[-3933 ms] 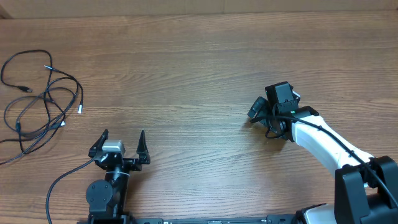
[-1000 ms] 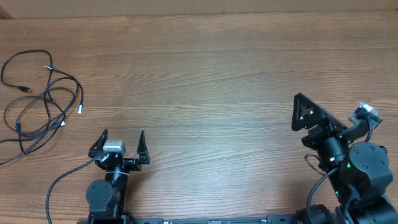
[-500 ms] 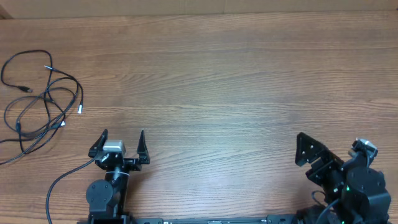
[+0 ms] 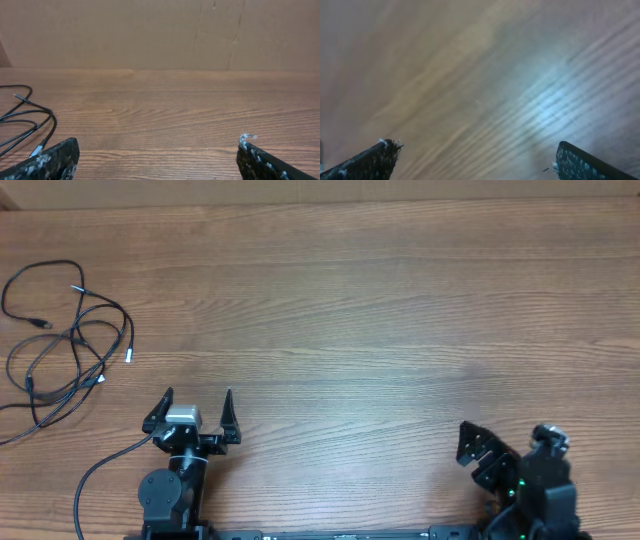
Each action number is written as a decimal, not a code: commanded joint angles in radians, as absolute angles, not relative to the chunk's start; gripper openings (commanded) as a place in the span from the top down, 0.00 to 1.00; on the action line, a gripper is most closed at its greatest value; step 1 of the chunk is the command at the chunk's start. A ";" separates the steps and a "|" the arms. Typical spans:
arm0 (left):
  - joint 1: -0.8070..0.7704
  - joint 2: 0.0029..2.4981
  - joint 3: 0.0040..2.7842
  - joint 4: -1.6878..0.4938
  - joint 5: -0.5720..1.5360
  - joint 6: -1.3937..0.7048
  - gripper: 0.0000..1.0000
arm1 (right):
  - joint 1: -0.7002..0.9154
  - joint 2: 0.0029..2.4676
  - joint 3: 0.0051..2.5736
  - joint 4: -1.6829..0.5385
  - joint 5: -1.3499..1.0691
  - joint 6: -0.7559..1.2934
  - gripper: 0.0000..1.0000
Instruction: Untangle cables
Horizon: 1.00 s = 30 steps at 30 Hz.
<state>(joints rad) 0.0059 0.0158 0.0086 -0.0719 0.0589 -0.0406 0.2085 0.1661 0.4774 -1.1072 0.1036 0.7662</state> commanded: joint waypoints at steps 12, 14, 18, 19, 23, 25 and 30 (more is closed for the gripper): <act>-0.001 0.004 0.005 -0.075 0.052 -0.014 0.00 | 0.167 0.003 0.353 -0.838 0.059 0.805 0.00; -0.001 0.004 0.005 -0.075 0.052 -0.014 0.00 | 0.167 0.003 0.353 -0.720 0.059 0.723 0.00; -0.001 0.004 0.005 -0.075 0.052 -0.014 0.00 | 0.167 0.003 0.345 -0.402 0.057 0.473 0.00; -0.001 0.004 0.005 -0.075 0.052 -0.014 0.01 | 0.167 0.003 0.338 -0.328 0.056 0.417 0.00; -0.001 0.004 0.005 -0.075 0.052 -0.014 0.01 | 0.133 0.003 0.274 -0.031 -0.023 0.202 0.00; -0.001 0.004 0.005 -0.075 0.052 -0.014 0.00 | 0.095 0.003 0.233 0.096 -0.080 0.169 0.00; -0.001 0.004 0.005 -0.075 0.052 -0.014 0.00 | 0.009 0.003 0.134 0.297 -0.159 0.170 0.00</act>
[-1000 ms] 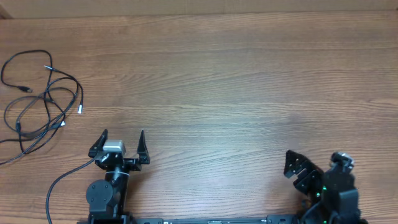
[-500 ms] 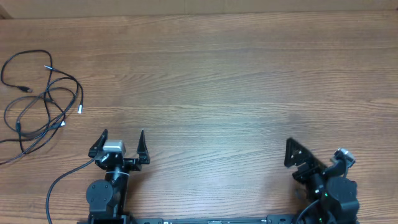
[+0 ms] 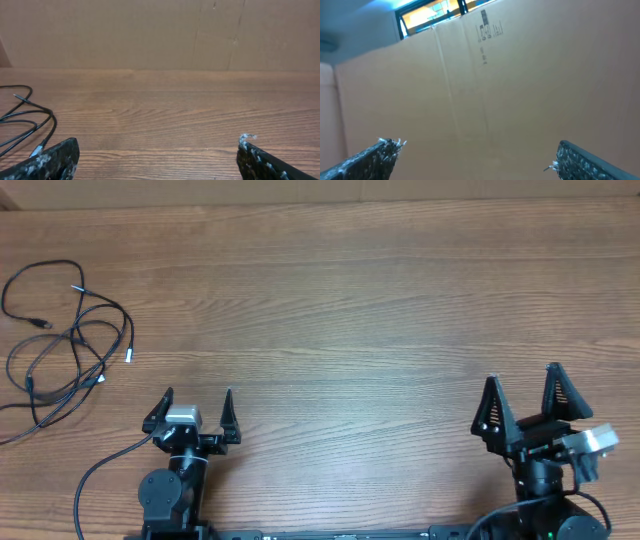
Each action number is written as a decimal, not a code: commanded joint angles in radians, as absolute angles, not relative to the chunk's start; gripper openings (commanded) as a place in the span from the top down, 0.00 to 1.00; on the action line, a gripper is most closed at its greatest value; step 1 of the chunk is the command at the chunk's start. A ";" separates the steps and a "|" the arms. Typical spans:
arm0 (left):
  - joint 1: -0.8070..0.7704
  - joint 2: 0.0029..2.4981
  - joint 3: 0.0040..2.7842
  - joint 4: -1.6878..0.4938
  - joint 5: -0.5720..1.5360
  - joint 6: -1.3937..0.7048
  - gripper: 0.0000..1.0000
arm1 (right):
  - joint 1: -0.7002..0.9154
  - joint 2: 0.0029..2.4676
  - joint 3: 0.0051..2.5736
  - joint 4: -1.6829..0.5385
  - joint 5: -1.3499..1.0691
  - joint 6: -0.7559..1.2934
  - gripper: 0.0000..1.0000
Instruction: Untangle cables
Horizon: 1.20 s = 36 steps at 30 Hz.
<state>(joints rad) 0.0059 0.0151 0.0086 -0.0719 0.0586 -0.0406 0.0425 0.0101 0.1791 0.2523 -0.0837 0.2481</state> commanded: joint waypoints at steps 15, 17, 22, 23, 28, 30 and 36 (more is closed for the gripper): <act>-0.001 0.004 0.005 -0.075 0.052 -0.014 0.00 | 0.001 0.003 0.007 0.135 -0.047 0.125 0.00; -0.001 0.004 0.005 -0.075 0.052 -0.014 0.00 | 0.001 0.003 0.007 0.004 -0.020 0.125 0.00; -0.001 0.004 0.005 -0.075 0.052 -0.014 0.00 | 0.001 0.002 0.007 -0.084 -0.001 0.119 0.00; -0.001 0.004 0.005 -0.075 0.052 -0.014 0.00 | 0.001 0.002 0.007 -0.084 -0.001 0.104 0.00; -0.001 0.004 0.005 -0.075 0.052 -0.014 0.00 | 0.003 0.003 0.007 -0.084 -0.001 0.039 0.00; -0.001 0.004 0.005 -0.075 0.052 -0.014 0.00 | 0.009 0.002 0.007 -0.084 -0.001 -0.032 0.00; -0.001 0.004 0.005 -0.075 0.052 -0.014 0.00 | 0.022 0.002 0.007 -0.084 -0.001 -0.140 0.00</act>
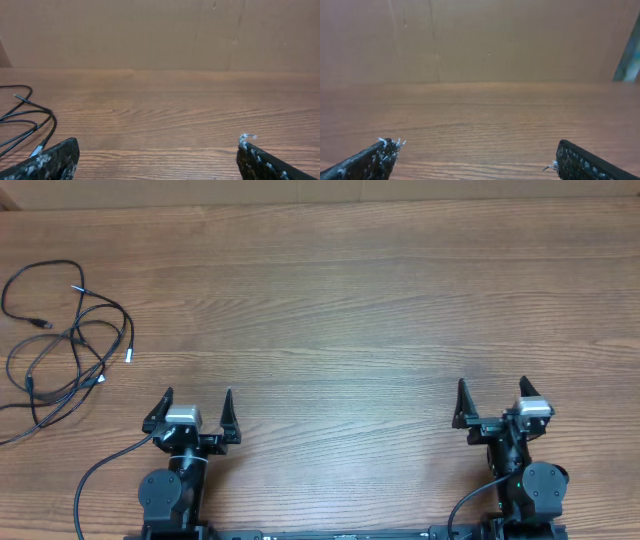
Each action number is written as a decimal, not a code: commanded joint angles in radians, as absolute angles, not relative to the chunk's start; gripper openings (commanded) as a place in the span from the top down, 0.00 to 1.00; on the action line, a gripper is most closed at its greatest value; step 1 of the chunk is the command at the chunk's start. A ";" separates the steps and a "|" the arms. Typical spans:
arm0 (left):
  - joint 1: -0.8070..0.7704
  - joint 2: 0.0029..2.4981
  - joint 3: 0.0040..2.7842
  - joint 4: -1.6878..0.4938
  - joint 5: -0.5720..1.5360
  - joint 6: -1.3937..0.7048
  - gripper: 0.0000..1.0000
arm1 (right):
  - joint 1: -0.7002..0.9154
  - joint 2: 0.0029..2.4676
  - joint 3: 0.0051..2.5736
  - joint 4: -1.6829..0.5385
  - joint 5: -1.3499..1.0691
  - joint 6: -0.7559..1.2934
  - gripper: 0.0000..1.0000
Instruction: Untangle cables
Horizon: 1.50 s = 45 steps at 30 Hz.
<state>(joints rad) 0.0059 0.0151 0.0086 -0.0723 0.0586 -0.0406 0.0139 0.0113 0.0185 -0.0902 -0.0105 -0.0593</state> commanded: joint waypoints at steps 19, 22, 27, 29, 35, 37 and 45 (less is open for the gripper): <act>-0.001 0.004 0.005 -0.075 0.052 -0.014 0.00 | 0.022 0.003 0.007 -0.084 -0.004 -0.125 0.00; -0.001 0.004 0.005 -0.075 0.052 -0.014 0.00 | 0.020 0.003 0.008 -0.084 -0.003 -0.125 0.00; -0.001 0.004 0.005 -0.075 0.052 -0.014 0.00 | 0.020 0.003 0.008 -0.084 -0.001 -0.125 0.00; -0.001 0.004 0.005 -0.075 0.052 -0.014 0.00 | 0.020 0.003 0.008 -0.084 -0.001 -0.125 0.00; -0.001 0.004 0.005 -0.075 0.052 -0.014 0.00 | 0.020 0.003 0.008 -0.084 -0.001 -0.125 0.00; -0.001 0.004 0.005 -0.075 0.052 -0.014 0.00 | 0.020 0.003 0.008 -0.084 -0.001 -0.125 0.00; -0.001 0.004 0.005 -0.075 0.052 -0.014 0.01 | 0.020 0.003 0.008 -0.084 -0.001 -0.125 0.00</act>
